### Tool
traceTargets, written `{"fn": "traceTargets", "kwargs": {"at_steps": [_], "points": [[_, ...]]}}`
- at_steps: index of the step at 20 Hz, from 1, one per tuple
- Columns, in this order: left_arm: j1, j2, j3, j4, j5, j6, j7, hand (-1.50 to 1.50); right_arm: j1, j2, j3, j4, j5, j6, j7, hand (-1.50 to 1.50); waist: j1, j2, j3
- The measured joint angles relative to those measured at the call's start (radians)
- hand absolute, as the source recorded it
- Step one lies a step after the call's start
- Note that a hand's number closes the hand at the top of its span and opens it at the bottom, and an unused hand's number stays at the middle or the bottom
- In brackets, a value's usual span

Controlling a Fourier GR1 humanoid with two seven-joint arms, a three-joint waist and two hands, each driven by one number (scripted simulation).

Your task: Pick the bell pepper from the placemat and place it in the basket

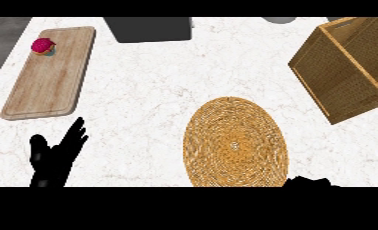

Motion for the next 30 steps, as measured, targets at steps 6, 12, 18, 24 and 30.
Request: {"fn": "traceTargets", "kwargs": {"at_steps": [6, 12, 18, 24, 30], "points": [[-0.015, 0.01, 0.002, 0.0, 0.003, -0.014, 0.017, 0.0, 0.011, 0.024, -0.186, -0.19, -0.252, 0.068, 0.11, 1.5, 0.014, 0.004, -0.003], [-0.029, 0.004, -0.008, 0.006, -0.008, -0.015, 0.011, 0.0, -0.139, -0.013, -0.433, -0.212, -0.448, 0.112, 0.286, 1.5, 0.031, 0.007, -0.005], [-0.043, 0.001, -0.014, 0.004, -0.011, -0.019, 0.026, 0.0, -0.353, -0.156, -0.696, -0.206, -0.742, 0.145, 0.545, 1.5, 0.047, 0.007, -0.007], [-0.05, -0.006, -0.024, 0.006, -0.02, -0.024, 0.028, 0.0, -0.606, -0.394, -0.846, 0.033, -0.928, 0.194, 0.689, 1.5, 0.061, 0.008, -0.006], [-0.066, -0.006, -0.011, 0.04, -0.026, -0.033, 0.013, 0.0, -0.778, -0.499, -0.797, 0.318, -0.873, 0.226, 0.607, 1.5, 0.07, 0.009, -0.003]]}}
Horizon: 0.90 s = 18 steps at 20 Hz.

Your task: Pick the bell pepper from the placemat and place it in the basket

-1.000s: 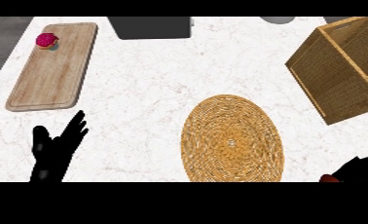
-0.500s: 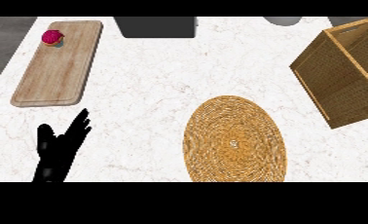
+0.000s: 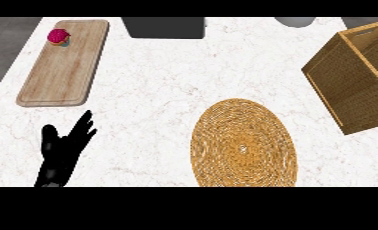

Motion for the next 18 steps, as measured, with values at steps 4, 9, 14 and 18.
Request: {"fn": "traceTargets", "kwargs": {"at_steps": [4, 9, 14, 18], "points": [[0.007, -0.005, 0.003, -0.006, -0.004, -0.005, -0.011, 0.0, -0.067, 0.0, 0.048, 0.14, 0.045, 0.003, -0.068, 1.5, -0.001, -0.001, 0.001], [0.006, -0.016, 0.0, -0.019, -0.013, 0.006, 0.016, 0.0, -0.121, 0.038, 0.07, 0.313, 0.058, -0.006, -0.141, 1.5, -0.002, -0.001, 0.001], [0.004, -0.016, 0.01, -0.011, -0.012, -0.004, 0.013, 0.0, -0.162, 0.063, 0.066, 0.495, 0.058, 0.004, -0.24, 1.5, -0.004, -0.001, 0.002], [0.018, -0.024, 0.003, -0.035, -0.021, -0.004, 0.015, 0.0, -0.183, 0.078, 0.074, 0.604, 0.084, -0.002, -0.327, 1.5, -0.006, -0.001, 0.001]]}}
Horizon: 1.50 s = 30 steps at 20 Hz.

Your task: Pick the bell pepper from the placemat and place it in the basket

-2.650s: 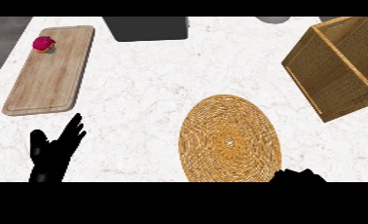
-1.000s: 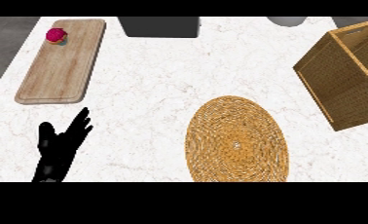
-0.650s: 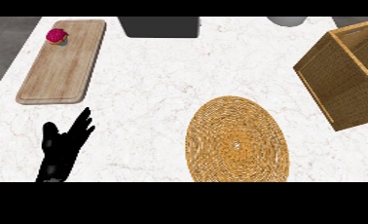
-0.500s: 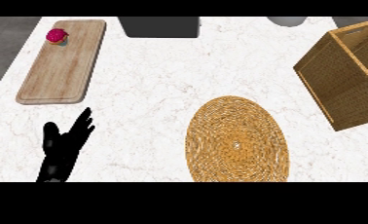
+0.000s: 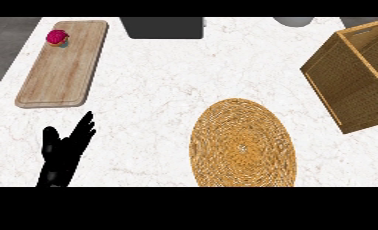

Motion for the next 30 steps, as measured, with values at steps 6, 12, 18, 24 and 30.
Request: {"fn": "traceTargets", "kwargs": {"at_steps": [6, 12, 18, 24, 30], "points": [[-0.009, -0.003, 0.004, 0.001, -0.001, -0.003, 0.013, 0.0, -0.018, -0.047, 0.031, 0.17, 0.154, -0.087, -0.129, 1.5, 0.006, 0.005, 0.0], [-0.016, -0.002, 0.01, 0.013, 0.001, -0.017, 0.004, 0.0, -0.069, -0.108, 0.077, 0.349, 0.274, -0.115, -0.309, -1.5, 0.01, 0.004, 0.001], [-0.016, -0.01, 0.009, 0.006, -0.01, -0.013, 0.021, 0.0, -0.138, -0.157, 0.05, 0.548, 0.297, -0.119, -0.467, -1.5, 0.008, 0.003, 0.001], [-0.017, -0.011, 0.02, 0.025, -0.011, -0.022, -0.007, 0.0, -0.205, -0.225, -0.025, 0.675, 0.245, -0.078, -0.477, -1.5, 0.006, 0.001, 0.002], [-0.023, -0.024, 0.013, 0.012, -0.023, -0.008, 0.02, 0.0, -0.22, -0.337, -0.096, 0.828, 0.214, -0.041, -0.498, -1.5, 0.009, 0.005, 0.002]]}}
